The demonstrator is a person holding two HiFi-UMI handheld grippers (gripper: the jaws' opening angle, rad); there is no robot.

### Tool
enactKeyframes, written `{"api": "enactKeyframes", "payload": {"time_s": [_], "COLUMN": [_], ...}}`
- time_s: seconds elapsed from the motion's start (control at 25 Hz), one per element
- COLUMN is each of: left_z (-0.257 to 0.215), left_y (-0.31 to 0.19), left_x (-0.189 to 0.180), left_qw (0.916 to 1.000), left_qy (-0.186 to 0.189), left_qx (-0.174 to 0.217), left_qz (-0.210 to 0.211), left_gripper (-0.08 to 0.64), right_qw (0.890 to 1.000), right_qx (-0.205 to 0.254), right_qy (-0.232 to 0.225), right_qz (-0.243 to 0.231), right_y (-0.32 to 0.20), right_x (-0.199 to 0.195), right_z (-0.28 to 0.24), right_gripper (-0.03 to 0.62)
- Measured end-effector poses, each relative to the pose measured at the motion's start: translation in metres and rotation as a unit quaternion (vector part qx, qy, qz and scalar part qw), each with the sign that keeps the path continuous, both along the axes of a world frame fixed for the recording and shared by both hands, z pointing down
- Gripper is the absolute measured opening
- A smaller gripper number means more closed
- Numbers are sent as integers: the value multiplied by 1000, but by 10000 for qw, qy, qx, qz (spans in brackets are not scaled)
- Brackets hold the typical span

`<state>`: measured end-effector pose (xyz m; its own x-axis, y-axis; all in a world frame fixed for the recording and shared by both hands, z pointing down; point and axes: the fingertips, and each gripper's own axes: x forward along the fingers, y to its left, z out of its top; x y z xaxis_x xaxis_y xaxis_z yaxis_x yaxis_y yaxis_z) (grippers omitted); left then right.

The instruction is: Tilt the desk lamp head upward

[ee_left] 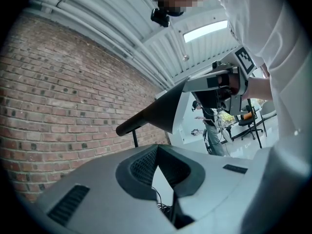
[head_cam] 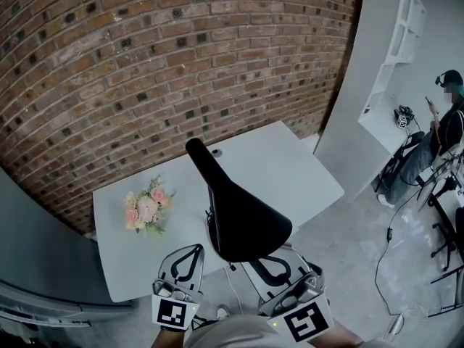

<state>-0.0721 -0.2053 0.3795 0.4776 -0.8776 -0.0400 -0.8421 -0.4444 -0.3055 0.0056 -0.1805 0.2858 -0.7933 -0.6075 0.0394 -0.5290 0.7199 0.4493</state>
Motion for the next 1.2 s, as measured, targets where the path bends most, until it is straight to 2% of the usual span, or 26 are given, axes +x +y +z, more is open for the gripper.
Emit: {"api": "enactKeyframes", "payload": {"time_s": [0.2,0.32,0.44,0.72,0.92,1.08,1.2], "left_z": [4,9,12,27,36,42,45], "left_y": [1,2,6,21,30,34,38], "left_x": [6,6,4,-18,-31,-36,-36], "left_qw": [9998,9997,9995,9977,9985,9971,9965], "left_qy": [-162,53,-170,425,210,471,512], "left_qx": [-55,-208,-170,-524,-490,-574,-608], "left_qz": [92,90,205,-12,140,183,269], "left_gripper": [8,8,8,8,8,8,8], "right_qw": [10000,9999,9987,9951,9929,9927,9909], "right_qx": [-39,-113,-400,-829,-965,-959,-1017], "right_qy": [-27,-121,-285,-277,-280,-231,-321], "right_qz": [-36,8,154,460,639,693,826], "right_y": [3,1,2,8,22,30,32], "right_x": [1,1,4,4,-8,-16,-16], "right_z": [1,2,14,47,61,69,75], "right_gripper": [17,17,17,17,17,17,17]}}
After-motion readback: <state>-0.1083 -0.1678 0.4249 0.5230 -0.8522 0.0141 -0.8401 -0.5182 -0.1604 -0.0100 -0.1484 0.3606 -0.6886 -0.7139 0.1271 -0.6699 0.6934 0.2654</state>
